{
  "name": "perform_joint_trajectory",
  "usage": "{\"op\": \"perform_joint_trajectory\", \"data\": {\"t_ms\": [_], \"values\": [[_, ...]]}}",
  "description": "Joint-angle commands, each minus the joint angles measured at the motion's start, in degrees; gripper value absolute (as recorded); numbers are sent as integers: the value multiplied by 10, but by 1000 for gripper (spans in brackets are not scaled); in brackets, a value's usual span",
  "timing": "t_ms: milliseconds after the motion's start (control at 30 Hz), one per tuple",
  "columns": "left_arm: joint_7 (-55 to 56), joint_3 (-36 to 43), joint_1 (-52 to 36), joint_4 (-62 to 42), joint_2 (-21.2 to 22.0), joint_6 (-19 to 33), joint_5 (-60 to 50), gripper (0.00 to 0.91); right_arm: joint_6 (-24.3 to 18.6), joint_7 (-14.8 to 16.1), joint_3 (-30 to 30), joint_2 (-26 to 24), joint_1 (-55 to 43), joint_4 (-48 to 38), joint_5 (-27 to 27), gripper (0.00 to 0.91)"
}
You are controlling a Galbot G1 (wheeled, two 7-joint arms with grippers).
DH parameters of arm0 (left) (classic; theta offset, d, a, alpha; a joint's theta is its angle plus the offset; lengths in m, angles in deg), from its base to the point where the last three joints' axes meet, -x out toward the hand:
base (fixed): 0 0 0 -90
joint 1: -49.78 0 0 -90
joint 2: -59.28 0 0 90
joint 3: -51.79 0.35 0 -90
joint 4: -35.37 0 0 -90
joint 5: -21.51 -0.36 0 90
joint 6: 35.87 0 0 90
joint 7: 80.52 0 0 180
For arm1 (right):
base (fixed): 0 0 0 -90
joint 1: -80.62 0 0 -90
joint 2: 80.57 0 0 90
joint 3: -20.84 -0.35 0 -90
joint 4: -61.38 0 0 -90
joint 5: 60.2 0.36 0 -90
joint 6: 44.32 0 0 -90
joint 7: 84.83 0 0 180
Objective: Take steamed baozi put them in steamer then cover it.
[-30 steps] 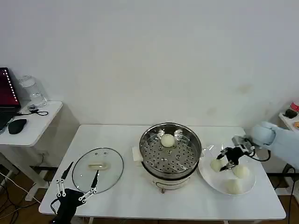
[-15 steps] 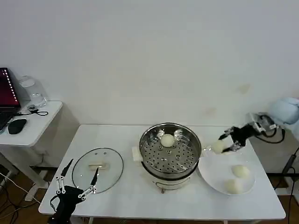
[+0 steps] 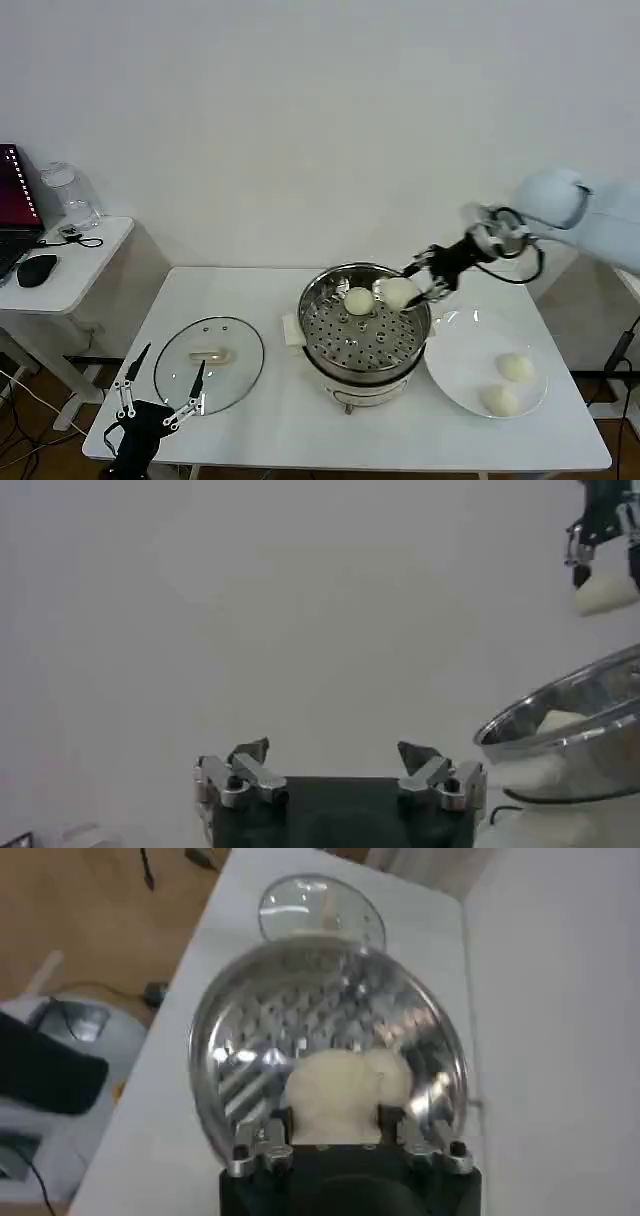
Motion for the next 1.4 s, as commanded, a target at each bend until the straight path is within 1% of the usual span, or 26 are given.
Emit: {"op": "perform_joint_trajectory", "data": {"t_ms": [33, 133, 367, 400, 533, 633, 733, 867, 933, 967, 1000, 1033, 1100, 1267, 1400], "values": [[0, -2, -5, -4, 3, 1, 2, 907, 37, -44, 15, 149, 53, -64, 76, 564], [1, -3, -6, -5, 3, 0, 3, 907, 40, -50, 16, 166, 71, -74, 68, 574], [1, -2, -13, -10, 5, -1, 3, 907, 49, -73, 12, 182, 103, -72, 62, 574], [1, -3, -13, -10, 5, -1, 3, 907, 49, -74, 12, 184, 103, -73, 60, 564], [1, -3, -14, -12, 7, 0, 2, 907, 49, -81, 12, 186, 110, -82, 45, 574], [2, -4, -12, -11, 9, 0, 3, 907, 51, -94, 2, 183, 122, -84, 43, 574], [2, -5, -11, -9, 8, 0, 3, 907, 49, -98, -1, 182, 132, -87, 33, 574], [2, -5, -10, -8, 8, 0, 3, 907, 48, -101, -8, 183, 141, -94, 32, 574], [2, -5, -9, -9, 9, 0, 2, 907, 47, -100, -12, 185, 146, -101, 20, 574], [2, -5, -9, -9, 9, 0, 2, 907, 46, -99, -13, 186, 148, -104, 16, 595], [2, -5, -8, -9, 9, 0, 2, 907, 46, -98, -13, 186, 149, -105, 16, 635], [2, -5, -8, -9, 8, 0, 2, 907, 45, -99, -13, 186, 150, -106, 16, 907], [2, -5, -7, -9, 8, 0, 2, 907, 37, -100, -15, 185, 153, -107, 6, 907], [3, -5, -7, -9, 8, 1, 1, 907, 34, -101, -17, 178, 149, -102, 6, 907], [3, -1, -5, -6, 10, 1, -2, 907, 32, -99, -26, 156, 136, -90, 11, 907]]}}
